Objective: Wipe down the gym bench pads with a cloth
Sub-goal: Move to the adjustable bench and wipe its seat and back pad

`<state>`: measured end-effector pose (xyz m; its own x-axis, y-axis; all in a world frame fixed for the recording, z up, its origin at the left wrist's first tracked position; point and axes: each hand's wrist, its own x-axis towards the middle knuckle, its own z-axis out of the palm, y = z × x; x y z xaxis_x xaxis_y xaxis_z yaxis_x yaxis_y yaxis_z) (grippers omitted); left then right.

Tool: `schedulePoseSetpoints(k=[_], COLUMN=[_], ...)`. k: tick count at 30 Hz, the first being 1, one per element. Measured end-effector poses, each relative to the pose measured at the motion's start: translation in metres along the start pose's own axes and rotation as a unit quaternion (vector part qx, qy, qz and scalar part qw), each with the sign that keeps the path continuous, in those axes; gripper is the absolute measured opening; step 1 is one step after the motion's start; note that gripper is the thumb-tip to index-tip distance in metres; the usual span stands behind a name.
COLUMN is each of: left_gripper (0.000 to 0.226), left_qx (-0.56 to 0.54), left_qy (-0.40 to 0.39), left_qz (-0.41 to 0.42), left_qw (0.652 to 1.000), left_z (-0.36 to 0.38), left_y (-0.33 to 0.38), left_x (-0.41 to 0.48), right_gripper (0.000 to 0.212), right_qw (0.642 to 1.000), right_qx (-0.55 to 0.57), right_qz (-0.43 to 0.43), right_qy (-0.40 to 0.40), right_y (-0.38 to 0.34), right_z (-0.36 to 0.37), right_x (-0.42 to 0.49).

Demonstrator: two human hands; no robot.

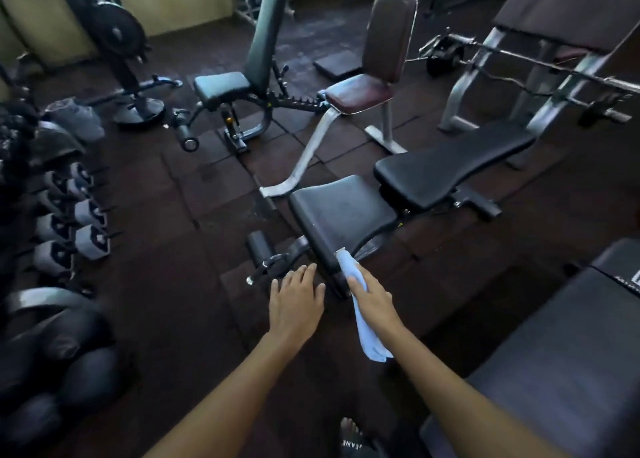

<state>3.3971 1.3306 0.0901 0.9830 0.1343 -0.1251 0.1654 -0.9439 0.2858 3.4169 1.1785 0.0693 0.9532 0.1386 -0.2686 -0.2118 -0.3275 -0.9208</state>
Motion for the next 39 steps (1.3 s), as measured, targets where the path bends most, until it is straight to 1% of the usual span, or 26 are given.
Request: schedulePoseSetpoints(k=[4, 6, 12, 18, 21, 24, 28, 30, 33, 35, 37, 39], left_gripper=[0.053, 0.052, 0.051, 0.051, 0.051, 0.05, 0.05, 0.049, 0.05, 0.051, 0.051, 0.051], left_qx=[0.01, 0.007, 0.012, -0.008, -0.009, -0.009, -0.032, -0.047, -0.064, -0.08, -0.069, -0.035], left_qy=[-0.035, -0.045, -0.074, -0.112, -0.116, -0.118, -0.126, -0.124, -0.122, -0.12, -0.099, -0.061], left_qz=[0.052, 0.068, 0.102, 0.107, 0.098, 0.069, -0.013, -0.055, -0.124, -0.162, -0.18, -0.177], left_qw=[0.998, 0.997, 0.992, 0.988, 0.988, 0.991, 0.991, 0.99, 0.983, 0.976, 0.976, 0.982], left_z=[-0.003, -0.003, 0.011, 0.017, 0.019, 0.032, 0.074, 0.109, 0.173, 0.217, 0.26, 0.296], left_y=[0.028, 0.035, 0.042, 0.052, 0.056, 0.058, 0.061, 0.06, 0.052, 0.045, 0.035, 0.022], left_x=[0.069, 0.1, 0.206, 0.292, 0.321, 0.351, 0.392, 0.412, 0.438, 0.454, 0.47, 0.487], right_gripper=[0.042, 0.043, 0.043, 0.041, 0.043, 0.052, 0.041, 0.041, 0.04, 0.042, 0.042, 0.042], right_qw=[0.999, 0.998, 0.992, 0.986, 0.985, 0.984, 0.98, 0.971, 0.954, 0.936, 0.918, 0.898], right_qx=[0.009, 0.006, -0.015, -0.025, -0.032, -0.055, -0.108, -0.167, -0.25, -0.311, -0.364, -0.41], right_qz=[0.012, 0.03, 0.088, 0.135, 0.149, 0.162, 0.163, 0.154, 0.107, 0.068, 0.016, -0.045], right_qy=[0.033, 0.055, 0.087, 0.098, 0.08, 0.051, -0.03, -0.069, -0.126, -0.153, -0.156, -0.155], right_y=[-0.01, -0.015, -0.009, -0.009, -0.011, 0.0, 0.024, 0.045, 0.091, 0.126, 0.162, 0.195], right_z=[-0.022, -0.031, -0.043, -0.055, -0.063, -0.073, -0.088, -0.093, -0.09, -0.081, -0.071, -0.06], right_x=[0.056, 0.082, 0.174, 0.251, 0.286, 0.328, 0.391, 0.424, 0.468, 0.493, 0.513, 0.527])
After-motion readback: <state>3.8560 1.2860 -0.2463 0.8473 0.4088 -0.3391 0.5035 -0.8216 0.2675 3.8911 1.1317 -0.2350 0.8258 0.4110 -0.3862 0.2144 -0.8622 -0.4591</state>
